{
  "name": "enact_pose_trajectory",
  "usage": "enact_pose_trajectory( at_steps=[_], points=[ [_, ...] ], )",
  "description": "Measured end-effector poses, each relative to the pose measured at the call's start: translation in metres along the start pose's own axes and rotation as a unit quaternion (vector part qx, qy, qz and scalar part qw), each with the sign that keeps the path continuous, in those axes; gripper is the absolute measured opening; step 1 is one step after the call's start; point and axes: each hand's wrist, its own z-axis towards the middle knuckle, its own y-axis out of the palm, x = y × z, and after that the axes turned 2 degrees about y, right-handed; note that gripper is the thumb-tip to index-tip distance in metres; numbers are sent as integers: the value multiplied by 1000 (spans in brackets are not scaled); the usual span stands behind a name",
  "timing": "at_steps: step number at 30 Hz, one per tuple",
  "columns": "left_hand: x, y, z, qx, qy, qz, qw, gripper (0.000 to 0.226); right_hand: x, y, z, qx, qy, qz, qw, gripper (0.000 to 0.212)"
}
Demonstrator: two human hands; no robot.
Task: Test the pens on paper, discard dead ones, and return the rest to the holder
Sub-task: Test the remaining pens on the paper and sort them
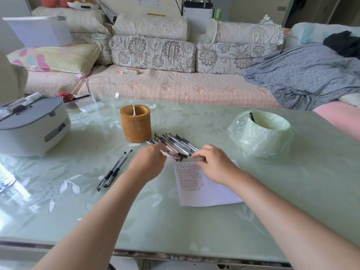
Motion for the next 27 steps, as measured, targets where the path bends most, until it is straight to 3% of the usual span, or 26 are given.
enact_pose_trajectory(
  at_steps=[3,9,16,27],
  points=[
    [-22,-7,1,33,-57,109,992,32,-4,-2,10,74,37,7,997,20],
    [-42,-22,-7,-10,-182,226,957,37,-1,0,29,161,129,-27,978,14],
    [-46,-21,-3,-19,-167,248,954,36,14,14,47,159,191,-73,966,11],
    [-31,-15,0,-40,-120,210,970,28,20,21,53,108,143,-80,981,30]
  ],
)
